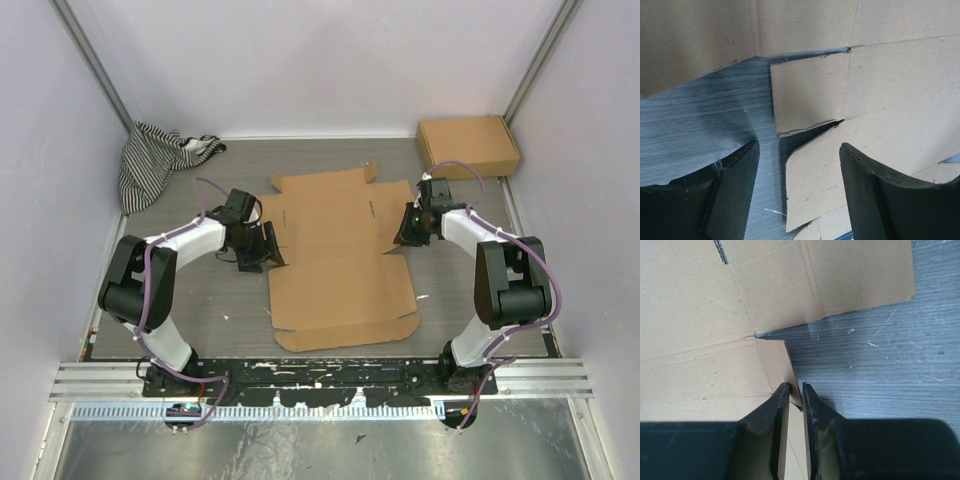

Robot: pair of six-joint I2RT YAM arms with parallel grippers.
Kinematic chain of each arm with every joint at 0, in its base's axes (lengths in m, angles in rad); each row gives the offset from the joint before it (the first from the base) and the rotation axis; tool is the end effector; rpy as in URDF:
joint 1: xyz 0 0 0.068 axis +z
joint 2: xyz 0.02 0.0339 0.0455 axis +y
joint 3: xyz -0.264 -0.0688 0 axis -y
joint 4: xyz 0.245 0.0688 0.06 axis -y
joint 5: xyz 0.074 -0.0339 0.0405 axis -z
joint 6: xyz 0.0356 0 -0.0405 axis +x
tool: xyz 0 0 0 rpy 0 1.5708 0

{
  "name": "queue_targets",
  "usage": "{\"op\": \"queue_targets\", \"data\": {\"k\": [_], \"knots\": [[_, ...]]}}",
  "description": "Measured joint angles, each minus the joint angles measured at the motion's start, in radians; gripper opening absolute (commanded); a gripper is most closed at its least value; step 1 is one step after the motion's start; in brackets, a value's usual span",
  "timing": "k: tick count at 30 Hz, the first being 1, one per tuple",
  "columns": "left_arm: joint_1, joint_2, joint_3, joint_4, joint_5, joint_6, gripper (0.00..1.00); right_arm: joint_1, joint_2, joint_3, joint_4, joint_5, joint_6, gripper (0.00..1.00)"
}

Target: Fold the paper box

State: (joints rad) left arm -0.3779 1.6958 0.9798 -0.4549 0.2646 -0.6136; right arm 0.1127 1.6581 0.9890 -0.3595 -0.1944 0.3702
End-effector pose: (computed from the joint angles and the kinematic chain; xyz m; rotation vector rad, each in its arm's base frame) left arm 0.2934 -0.1265 0.1601 -0.2590 2.8418 -0.6089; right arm 0.3258 0.0438 0.1783 0.2669 2.6167 0.4237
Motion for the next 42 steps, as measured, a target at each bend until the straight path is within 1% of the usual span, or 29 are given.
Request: {"op": "queue_targets", "data": {"k": [6, 14, 21, 29, 35, 38, 42], "knots": [[-0.001, 0.044, 0.054, -0.008, -0.014, 0.003, 0.67, 0.010, 0.000, -0.001, 0.001, 0.001, 0.000, 0.18], [0.000, 0.082, 0.104, -0.020, -0.031, 0.014, 0.61, 0.027, -0.009, -0.002, 0.001, 0.006, 0.000, 0.18], [-0.004, 0.069, 0.117, -0.045, -0.060, 0.023, 0.61, 0.044, -0.011, -0.002, 0.001, 0.015, 0.002, 0.17], [-0.029, 0.045, 0.219, -0.076, -0.081, 0.037, 0.61, 0.076, -0.013, 0.001, 0.000, 0.026, 0.004, 0.17], [-0.059, 0.056, 0.253, -0.073, -0.076, 0.037, 0.61, 0.098, -0.014, 0.010, -0.006, 0.036, 0.007, 0.18], [-0.070, 0.085, 0.264, -0.061, -0.068, 0.036, 0.61, 0.113, -0.014, 0.021, -0.010, 0.038, 0.007, 0.20], [-0.080, 0.142, 0.278, -0.044, -0.058, 0.036, 0.60, 0.145, -0.014, 0.040, -0.020, 0.043, 0.008, 0.31]]}}
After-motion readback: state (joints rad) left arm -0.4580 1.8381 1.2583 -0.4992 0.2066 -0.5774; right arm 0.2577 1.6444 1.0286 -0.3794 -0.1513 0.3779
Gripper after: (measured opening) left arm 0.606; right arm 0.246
